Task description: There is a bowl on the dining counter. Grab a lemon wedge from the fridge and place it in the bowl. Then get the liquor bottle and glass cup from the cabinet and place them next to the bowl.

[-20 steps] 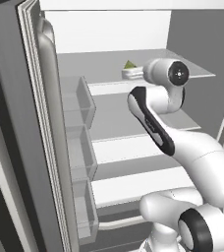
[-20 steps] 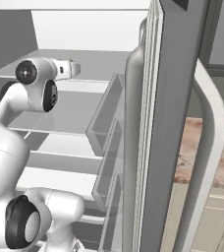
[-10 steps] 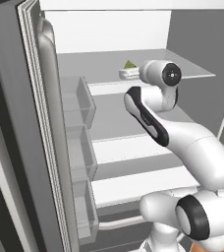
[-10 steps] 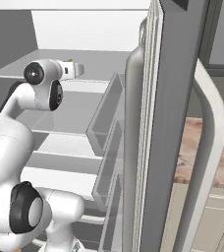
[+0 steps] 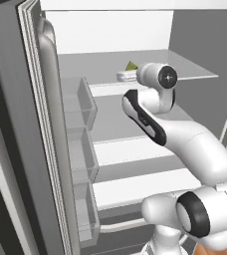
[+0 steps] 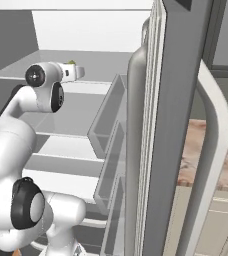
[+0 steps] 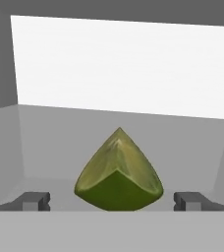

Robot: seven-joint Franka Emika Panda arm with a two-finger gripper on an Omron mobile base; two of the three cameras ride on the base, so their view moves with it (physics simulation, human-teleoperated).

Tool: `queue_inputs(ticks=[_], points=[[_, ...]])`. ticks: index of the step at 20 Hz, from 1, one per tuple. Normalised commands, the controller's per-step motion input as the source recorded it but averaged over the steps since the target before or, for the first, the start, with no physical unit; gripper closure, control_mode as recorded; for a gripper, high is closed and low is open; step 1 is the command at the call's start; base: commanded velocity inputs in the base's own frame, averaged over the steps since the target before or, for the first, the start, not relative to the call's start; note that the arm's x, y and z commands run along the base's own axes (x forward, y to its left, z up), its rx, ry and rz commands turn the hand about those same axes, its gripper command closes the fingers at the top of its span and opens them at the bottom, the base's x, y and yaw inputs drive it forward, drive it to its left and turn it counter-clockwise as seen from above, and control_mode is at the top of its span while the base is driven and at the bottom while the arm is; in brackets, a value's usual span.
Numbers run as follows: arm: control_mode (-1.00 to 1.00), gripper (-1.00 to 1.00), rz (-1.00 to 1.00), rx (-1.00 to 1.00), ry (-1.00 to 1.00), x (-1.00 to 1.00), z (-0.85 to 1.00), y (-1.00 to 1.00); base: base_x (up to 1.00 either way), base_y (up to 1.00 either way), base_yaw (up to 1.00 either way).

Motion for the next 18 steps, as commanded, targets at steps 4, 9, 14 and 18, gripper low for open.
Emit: queue_inputs(ticks=[4, 9, 14, 18], points=[[-1.00, -1.00, 0.00, 0.00, 0.00, 0.21, -0.02, 0.05, 0.00, 0.00, 0.00], [-1.00, -1.00, 0.00, 0.00, 0.00, 0.22, 0.00, 0.00, 0.00, 0.00, 0.00], [-1.00, -1.00, 0.00, 0.00, 0.00, 0.14, 0.00, 0.00, 0.00, 0.00, 0.00], [-1.00, 1.00, 0.00, 0.00, 0.00, 0.15, 0.00, 0.00, 0.00, 0.00, 0.00]])
